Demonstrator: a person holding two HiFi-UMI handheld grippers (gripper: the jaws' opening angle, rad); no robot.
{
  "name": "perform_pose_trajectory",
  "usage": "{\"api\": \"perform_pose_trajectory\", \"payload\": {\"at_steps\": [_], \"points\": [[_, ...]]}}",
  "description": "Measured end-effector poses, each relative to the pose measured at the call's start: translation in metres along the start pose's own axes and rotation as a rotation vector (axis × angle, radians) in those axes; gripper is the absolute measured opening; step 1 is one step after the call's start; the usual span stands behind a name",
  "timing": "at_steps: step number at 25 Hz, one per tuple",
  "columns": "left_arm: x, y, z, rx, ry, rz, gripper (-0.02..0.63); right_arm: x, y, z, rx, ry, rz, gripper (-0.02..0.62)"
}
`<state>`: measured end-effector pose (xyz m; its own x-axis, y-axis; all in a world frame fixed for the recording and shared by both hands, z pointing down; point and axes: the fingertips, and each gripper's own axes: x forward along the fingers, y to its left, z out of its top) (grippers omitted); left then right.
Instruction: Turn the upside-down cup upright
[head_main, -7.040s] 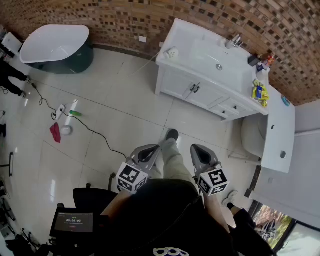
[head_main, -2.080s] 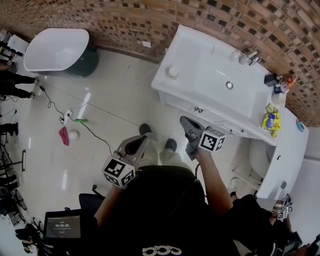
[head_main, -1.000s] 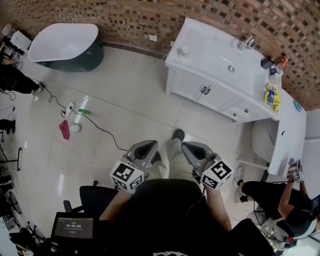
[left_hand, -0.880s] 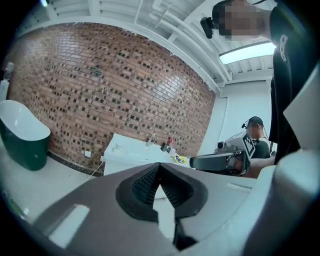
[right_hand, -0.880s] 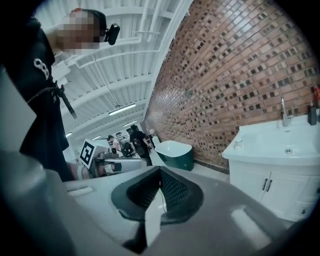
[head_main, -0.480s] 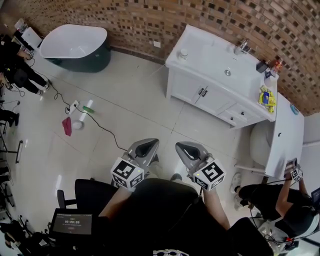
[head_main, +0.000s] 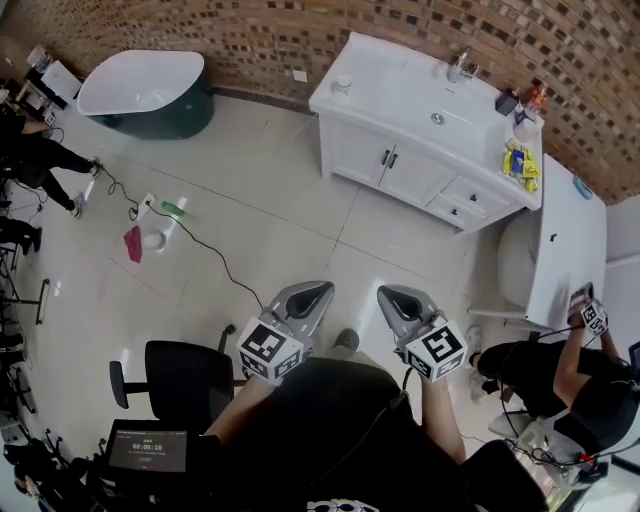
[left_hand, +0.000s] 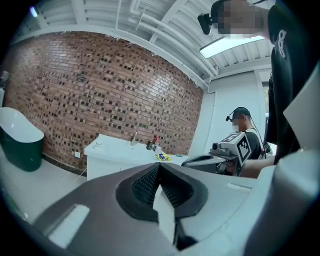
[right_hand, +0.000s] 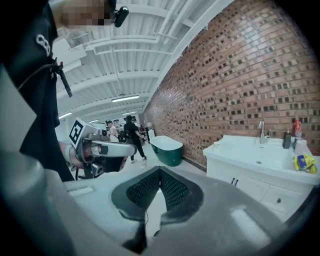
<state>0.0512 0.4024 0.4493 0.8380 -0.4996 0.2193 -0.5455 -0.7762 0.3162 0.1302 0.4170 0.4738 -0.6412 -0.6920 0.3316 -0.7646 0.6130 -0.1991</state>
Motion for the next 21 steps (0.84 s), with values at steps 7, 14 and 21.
{"api": "perform_pose_trajectory", "payload": {"at_steps": [7, 14, 21], "points": [[-0.011, -0.032, -0.011, -0.002, -0.010, 0.009, 0.012, -0.017, 0.028, 0.000, -0.050, -0.011, 0.052, -0.008], [-0.024, -0.044, -0.022, -0.004, -0.007, 0.023, 0.012, -0.021, 0.047, -0.012, -0.056, 0.004, 0.076, -0.008], [-0.030, -0.045, -0.027, -0.024, -0.005, 0.038, 0.012, -0.021, 0.049, -0.014, -0.073, 0.019, 0.085, -0.008]]}}
